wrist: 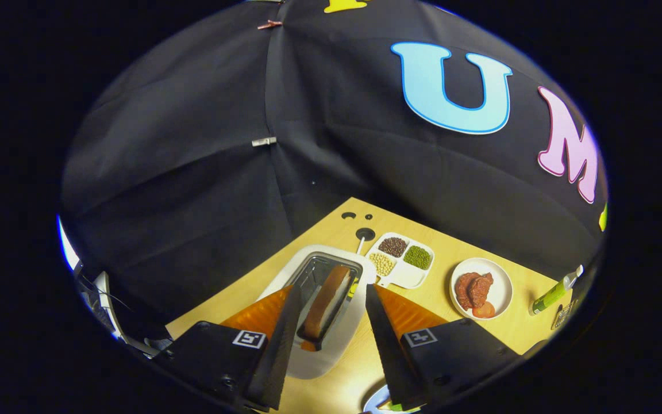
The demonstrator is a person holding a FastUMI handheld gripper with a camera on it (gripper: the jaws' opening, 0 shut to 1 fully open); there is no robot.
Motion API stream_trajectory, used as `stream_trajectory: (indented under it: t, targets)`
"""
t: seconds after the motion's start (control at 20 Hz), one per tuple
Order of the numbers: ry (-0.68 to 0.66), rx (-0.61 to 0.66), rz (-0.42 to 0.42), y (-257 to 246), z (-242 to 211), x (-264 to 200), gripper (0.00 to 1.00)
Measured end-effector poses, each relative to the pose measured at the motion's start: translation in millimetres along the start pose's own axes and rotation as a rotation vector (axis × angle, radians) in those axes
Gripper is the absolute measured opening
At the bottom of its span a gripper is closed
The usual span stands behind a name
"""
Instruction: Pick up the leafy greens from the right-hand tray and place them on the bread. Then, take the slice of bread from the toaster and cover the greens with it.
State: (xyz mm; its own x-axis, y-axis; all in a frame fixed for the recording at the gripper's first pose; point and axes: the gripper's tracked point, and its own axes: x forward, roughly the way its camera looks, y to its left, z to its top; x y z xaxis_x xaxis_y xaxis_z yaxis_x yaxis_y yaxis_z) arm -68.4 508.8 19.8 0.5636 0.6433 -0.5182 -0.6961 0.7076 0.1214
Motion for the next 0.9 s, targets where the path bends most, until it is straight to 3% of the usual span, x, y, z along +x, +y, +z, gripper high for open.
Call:
stream_trajectory:
  t: [0.35, 0.5, 0.9]
  targets:
    - [0.098, 0.047, -0.079, -7, -22, 38, 0.68]
    - [0.096, 0.075, -0.001, 7, -22, 42, 0.16]
    - [-0.082, 0.117, 0.050, -13, 32, -26, 0.14]
